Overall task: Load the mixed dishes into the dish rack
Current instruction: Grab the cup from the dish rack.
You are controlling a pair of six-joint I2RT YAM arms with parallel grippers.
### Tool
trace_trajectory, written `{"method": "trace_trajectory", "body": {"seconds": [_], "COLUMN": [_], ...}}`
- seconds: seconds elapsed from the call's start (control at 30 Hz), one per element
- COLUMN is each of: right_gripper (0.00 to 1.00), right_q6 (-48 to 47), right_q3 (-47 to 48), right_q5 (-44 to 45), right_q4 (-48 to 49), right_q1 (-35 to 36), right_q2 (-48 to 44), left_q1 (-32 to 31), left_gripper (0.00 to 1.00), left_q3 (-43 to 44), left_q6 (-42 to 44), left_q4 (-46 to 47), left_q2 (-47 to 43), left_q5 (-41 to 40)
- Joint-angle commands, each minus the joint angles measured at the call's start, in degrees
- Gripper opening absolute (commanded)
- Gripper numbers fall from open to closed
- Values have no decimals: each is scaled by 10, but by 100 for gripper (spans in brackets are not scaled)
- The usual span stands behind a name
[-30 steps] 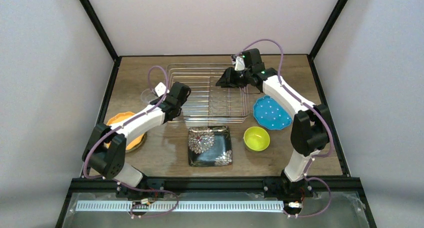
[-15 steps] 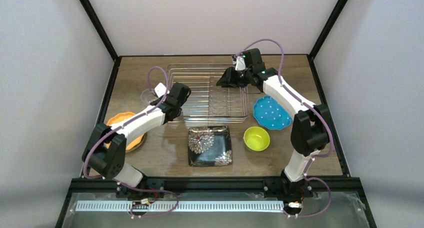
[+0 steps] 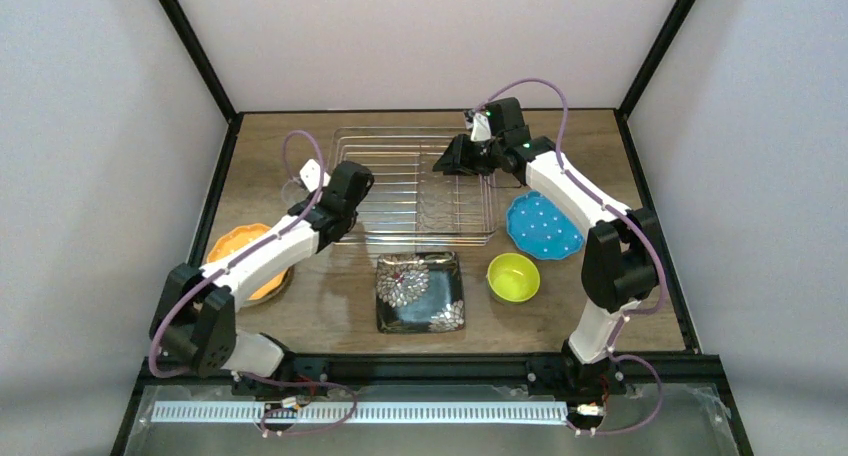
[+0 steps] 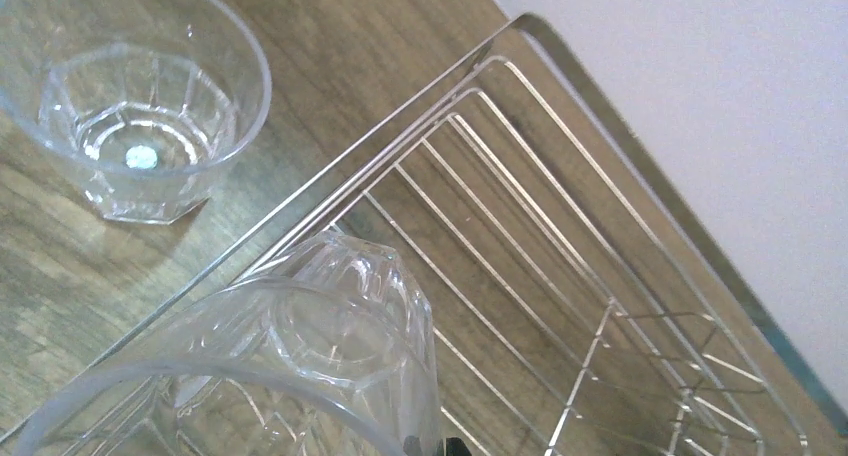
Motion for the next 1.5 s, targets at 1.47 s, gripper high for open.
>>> {"method": "trace_trajectory", "body": {"seconds": [1.47], "right_gripper": [89], "right_q6": [187], "right_q3": [-194], "right_q5": [-167], "right_q4": [426], "right_q1": [-115], "right_q2": [-20], "left_q1": [49], "left_gripper": [3], "left_q3": [-64], "left_q6": [-133], "left_q4": [675], "left_q2": [58], "left_q5": [424]}}
